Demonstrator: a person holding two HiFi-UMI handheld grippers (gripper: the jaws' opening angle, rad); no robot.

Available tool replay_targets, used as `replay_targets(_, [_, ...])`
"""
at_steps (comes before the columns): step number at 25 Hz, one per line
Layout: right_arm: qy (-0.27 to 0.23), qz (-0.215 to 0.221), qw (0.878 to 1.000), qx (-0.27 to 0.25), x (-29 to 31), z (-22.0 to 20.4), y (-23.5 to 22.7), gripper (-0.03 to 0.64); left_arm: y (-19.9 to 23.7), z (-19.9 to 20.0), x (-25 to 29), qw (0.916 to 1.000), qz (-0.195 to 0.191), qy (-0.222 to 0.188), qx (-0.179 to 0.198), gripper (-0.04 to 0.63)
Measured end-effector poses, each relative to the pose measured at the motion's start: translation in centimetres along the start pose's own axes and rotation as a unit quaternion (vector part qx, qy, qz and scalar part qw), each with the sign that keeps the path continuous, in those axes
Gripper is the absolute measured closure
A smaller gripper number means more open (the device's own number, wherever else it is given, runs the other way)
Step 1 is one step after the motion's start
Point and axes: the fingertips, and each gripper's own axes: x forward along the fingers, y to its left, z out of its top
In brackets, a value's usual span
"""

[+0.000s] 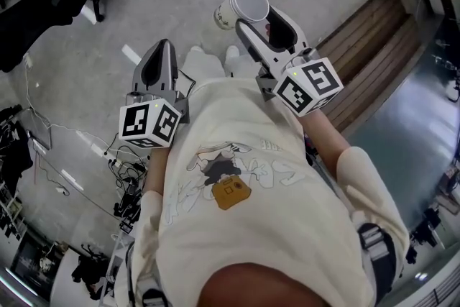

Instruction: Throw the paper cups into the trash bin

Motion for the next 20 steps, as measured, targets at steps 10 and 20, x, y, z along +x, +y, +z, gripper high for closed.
replay_targets(10, [0.015, -0.005, 1.0, 0.001, 4.2, 1.0, -3.2, 0.331, 1.6, 1.1, 5.2, 0.9999, -0.005, 0.011, -0.007, 0.589])
replay_targets(20, [0.048, 0.009, 0.999, -0.011, 21.5, 4.4, -4.9, 0.331, 13.1, 9.8, 17.4, 0.9993, -0.023, 0.025, -0.016, 0.589])
